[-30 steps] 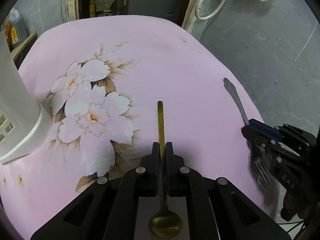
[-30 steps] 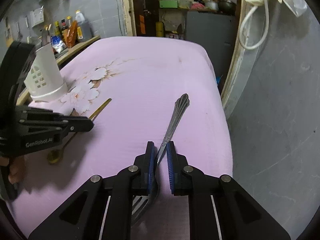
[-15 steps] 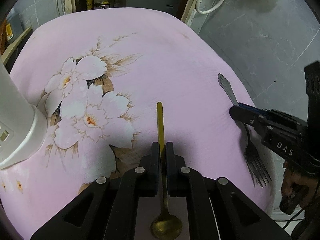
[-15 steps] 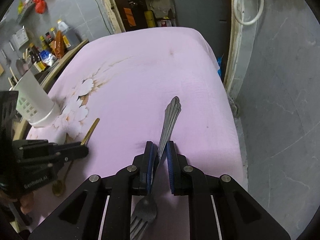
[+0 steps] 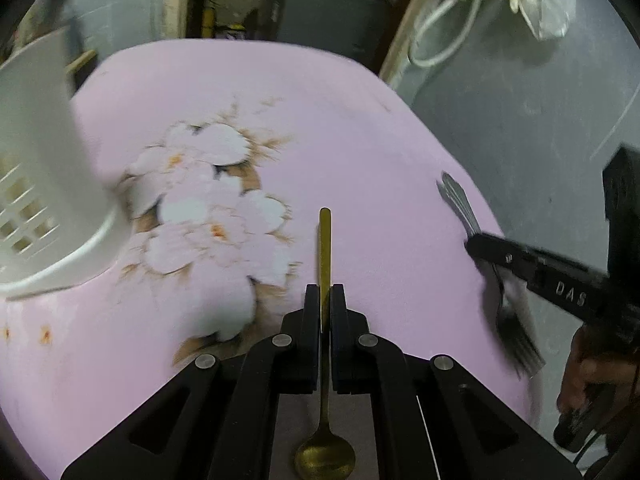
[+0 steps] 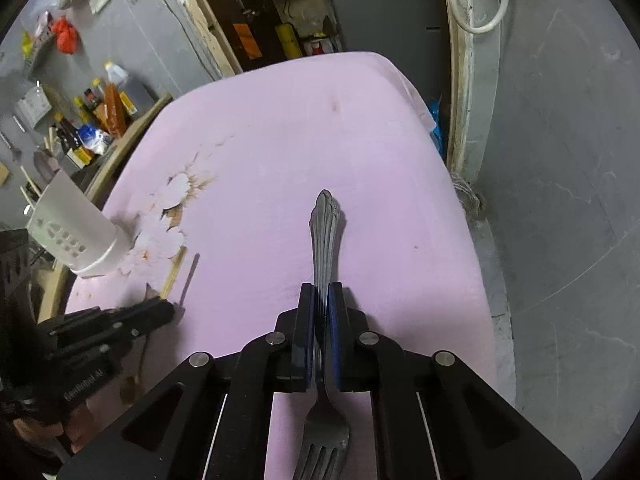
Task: Organize utensils
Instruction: 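Grasp the gold spoon with the left tool while the right tool grasps an ornate fork, then lift and carry the spoon with the left tool while the right tool carries the fork to the caddy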
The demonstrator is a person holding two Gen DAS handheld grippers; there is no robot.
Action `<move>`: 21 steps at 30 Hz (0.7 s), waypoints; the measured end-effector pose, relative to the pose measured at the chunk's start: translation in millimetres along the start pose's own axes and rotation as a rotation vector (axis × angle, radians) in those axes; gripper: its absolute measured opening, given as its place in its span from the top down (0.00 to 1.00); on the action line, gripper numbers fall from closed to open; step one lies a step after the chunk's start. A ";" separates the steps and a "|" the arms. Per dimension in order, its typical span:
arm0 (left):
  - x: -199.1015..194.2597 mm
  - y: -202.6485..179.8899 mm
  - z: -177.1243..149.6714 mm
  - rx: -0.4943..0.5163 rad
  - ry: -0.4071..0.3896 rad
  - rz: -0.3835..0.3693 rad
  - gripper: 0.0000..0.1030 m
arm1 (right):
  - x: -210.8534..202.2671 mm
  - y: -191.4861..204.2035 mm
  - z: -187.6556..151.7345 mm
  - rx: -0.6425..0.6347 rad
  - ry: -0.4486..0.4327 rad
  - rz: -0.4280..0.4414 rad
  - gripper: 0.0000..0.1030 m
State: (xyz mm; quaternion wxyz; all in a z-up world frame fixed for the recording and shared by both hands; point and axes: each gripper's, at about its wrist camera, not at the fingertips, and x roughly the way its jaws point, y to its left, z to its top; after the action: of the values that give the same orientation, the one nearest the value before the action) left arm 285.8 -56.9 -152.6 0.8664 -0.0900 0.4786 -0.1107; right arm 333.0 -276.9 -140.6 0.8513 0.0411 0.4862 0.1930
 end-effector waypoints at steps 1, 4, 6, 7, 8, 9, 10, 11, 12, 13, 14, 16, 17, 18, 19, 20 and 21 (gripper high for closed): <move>-5.9 3.5 -2.8 -0.022 -0.020 -0.003 0.98 | -1.0 1.4 -1.0 -0.006 -0.004 0.000 0.96; -21.1 11.4 -7.8 -0.074 -0.073 -0.001 0.98 | -5.9 5.7 -4.9 -0.016 -0.028 0.006 0.96; -31.3 16.2 -10.5 -0.094 -0.114 0.004 0.98 | -8.9 7.2 -5.1 -0.017 -0.047 0.013 0.96; -35.0 17.6 -10.4 -0.101 -0.129 0.006 0.98 | -11.9 8.4 -5.6 -0.016 -0.060 0.018 0.96; -40.1 18.9 -11.2 -0.106 -0.146 0.007 0.98 | -15.4 10.0 -6.4 -0.016 -0.076 0.032 0.96; -45.7 20.2 -12.4 -0.109 -0.165 0.007 0.98 | -17.6 11.9 -6.7 -0.019 -0.091 0.041 0.96; -50.2 22.8 -14.1 -0.110 -0.179 0.010 0.98 | -19.1 14.2 -7.1 -0.026 -0.103 0.044 0.96; -54.7 23.2 -15.0 -0.110 -0.195 0.014 0.98 | -21.8 16.8 -7.5 -0.036 -0.120 0.050 0.96; -55.8 22.7 -15.2 -0.111 -0.207 0.017 0.98 | -23.7 19.2 -7.6 -0.045 -0.135 0.053 0.96; -58.3 23.1 -15.7 -0.113 -0.218 0.018 0.98 | -24.1 20.2 -7.7 -0.049 -0.141 0.056 0.96; -61.2 23.8 -17.2 -0.117 -0.225 0.019 0.98 | -24.0 21.9 -7.3 -0.054 -0.147 0.061 0.96; -58.3 22.6 -16.2 -0.129 -0.225 0.016 0.98 | -23.0 25.1 -7.5 -0.057 -0.152 0.064 0.96; -57.3 22.8 -16.7 -0.134 -0.225 0.013 0.98 | -22.6 26.2 -7.6 -0.060 -0.154 0.067 0.96; -57.2 23.8 -16.6 -0.138 -0.226 0.011 0.98 | -22.6 28.3 -7.7 -0.065 -0.158 0.069 0.96; -57.2 24.3 -16.5 -0.141 -0.229 0.010 0.98 | -23.2 28.9 -8.3 -0.068 -0.161 0.070 0.96; -57.9 24.4 -16.4 -0.146 -0.233 0.009 0.98 | -24.1 30.4 -8.1 -0.072 -0.165 0.070 0.96; -59.3 24.2 -16.6 -0.152 -0.235 0.007 0.98 | -24.8 31.7 -7.8 -0.073 -0.169 0.073 0.96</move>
State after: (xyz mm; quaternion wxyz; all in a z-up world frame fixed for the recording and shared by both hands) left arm 243.5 -18.0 -119.7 0.9077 -0.1658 0.3809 -0.0597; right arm 306.0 -257.7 -116.4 0.8826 0.0436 0.4036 0.2373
